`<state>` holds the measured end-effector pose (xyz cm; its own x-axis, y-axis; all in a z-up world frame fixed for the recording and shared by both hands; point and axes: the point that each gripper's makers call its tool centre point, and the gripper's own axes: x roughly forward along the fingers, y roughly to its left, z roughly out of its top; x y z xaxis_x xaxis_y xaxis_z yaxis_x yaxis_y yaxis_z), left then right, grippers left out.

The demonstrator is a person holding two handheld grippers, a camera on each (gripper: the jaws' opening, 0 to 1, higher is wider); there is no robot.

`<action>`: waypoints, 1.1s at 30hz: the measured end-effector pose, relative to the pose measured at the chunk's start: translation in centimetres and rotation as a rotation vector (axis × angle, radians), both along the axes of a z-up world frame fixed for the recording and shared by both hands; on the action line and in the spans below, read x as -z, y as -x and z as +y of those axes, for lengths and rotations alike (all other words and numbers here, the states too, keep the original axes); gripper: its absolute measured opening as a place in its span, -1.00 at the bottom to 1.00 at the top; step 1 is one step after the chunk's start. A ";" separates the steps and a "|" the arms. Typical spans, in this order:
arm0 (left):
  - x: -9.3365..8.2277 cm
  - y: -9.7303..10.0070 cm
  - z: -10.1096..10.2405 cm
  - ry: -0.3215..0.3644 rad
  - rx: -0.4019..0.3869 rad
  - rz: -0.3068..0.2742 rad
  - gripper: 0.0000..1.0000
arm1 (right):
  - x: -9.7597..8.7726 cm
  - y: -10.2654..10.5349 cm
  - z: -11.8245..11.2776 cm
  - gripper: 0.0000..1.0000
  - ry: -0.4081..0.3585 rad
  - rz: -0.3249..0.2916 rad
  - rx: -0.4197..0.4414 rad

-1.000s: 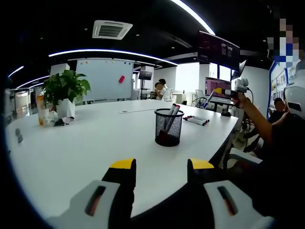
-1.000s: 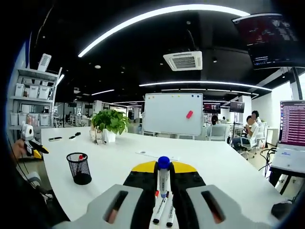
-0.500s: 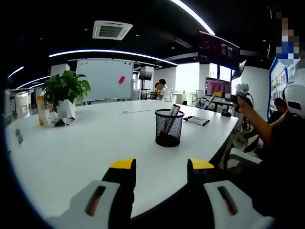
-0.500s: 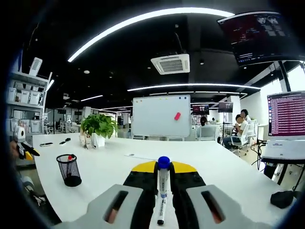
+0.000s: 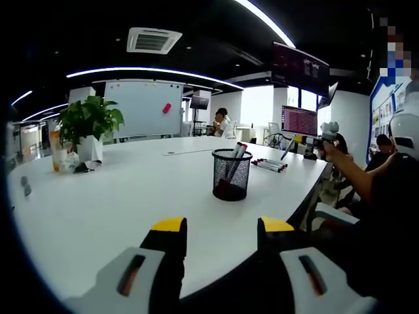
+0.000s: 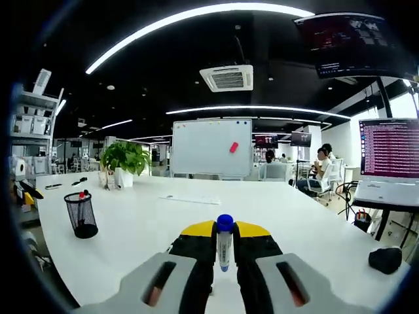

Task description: Pick up the whiteboard markers from the pen holder and place them facing the whiteboard neatly

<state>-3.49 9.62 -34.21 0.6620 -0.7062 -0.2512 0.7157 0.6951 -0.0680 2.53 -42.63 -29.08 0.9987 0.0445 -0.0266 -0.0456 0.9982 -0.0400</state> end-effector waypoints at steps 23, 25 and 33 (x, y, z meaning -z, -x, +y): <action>0.5 0.1 -0.2 -0.004 0.004 0.010 -0.11 | 3.9 -0.8 -0.4 -0.74 0.025 0.103 0.037; 0.5 0.1 -0.3 -0.004 0.005 0.011 -0.11 | 4.4 -1.0 -0.3 -0.74 0.042 0.123 0.037; 0.8 0.1 -0.5 -0.004 0.009 0.016 -0.11 | 6.4 -1.7 -0.5 -0.74 0.061 0.209 0.034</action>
